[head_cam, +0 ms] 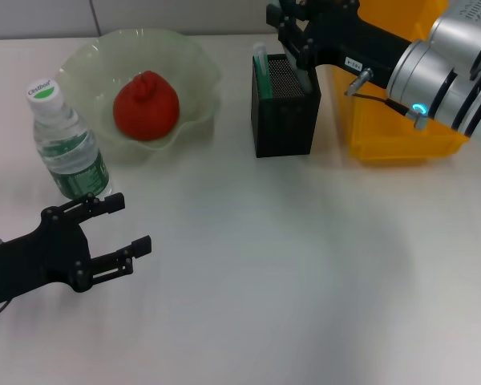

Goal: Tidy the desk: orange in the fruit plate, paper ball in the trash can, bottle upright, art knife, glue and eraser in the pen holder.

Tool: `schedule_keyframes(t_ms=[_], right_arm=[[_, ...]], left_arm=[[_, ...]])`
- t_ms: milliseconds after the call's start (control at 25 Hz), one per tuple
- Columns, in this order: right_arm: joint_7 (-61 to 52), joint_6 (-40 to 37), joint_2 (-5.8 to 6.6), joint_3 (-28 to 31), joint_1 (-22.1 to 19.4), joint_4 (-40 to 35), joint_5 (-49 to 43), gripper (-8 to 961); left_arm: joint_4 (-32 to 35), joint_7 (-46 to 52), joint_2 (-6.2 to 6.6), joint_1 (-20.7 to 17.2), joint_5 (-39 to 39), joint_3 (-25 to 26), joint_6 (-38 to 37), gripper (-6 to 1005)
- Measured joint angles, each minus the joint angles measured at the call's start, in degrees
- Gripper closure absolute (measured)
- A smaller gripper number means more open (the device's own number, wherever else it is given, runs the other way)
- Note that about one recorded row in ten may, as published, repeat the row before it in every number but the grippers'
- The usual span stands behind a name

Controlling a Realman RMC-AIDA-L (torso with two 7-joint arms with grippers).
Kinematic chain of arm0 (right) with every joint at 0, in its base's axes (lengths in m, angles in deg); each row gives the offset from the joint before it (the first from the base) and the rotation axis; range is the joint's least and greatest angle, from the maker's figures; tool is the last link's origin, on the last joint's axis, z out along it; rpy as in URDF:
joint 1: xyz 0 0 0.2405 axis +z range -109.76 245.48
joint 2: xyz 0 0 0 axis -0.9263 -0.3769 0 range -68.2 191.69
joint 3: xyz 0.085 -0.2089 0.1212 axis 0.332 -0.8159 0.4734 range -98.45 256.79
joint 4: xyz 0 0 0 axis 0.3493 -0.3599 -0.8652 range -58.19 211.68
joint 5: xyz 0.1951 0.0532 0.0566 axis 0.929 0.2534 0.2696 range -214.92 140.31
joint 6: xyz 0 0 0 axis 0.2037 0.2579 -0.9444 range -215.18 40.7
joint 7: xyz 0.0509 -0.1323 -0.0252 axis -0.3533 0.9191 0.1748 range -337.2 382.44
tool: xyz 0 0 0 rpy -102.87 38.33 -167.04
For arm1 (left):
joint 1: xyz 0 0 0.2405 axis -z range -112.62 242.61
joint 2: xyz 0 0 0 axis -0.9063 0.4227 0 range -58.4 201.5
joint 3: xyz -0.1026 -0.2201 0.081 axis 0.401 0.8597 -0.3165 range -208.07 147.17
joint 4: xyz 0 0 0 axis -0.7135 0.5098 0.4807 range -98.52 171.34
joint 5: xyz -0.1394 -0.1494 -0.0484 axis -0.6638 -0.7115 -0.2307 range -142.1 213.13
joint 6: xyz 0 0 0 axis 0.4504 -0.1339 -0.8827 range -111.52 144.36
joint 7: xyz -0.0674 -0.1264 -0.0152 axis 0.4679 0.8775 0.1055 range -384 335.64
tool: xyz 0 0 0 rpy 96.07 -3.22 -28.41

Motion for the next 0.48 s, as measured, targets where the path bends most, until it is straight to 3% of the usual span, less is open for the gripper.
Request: schedule_keyframes(t_ms=[360, 480], right_arm=[[-0.21, 0.01, 0.00, 0.02, -0.06, 0.05, 0.37, 721], [-0.21, 0.01, 0.00, 0.01, -0.04, 0.08, 0.89, 598]], left_arm=[[0.00, -0.13, 0.00, -0.03, -0.01, 0.03, -0.16, 202], [0.00, -0.13, 0.00, -0.03, -0.01, 0.04, -0.16, 202]])
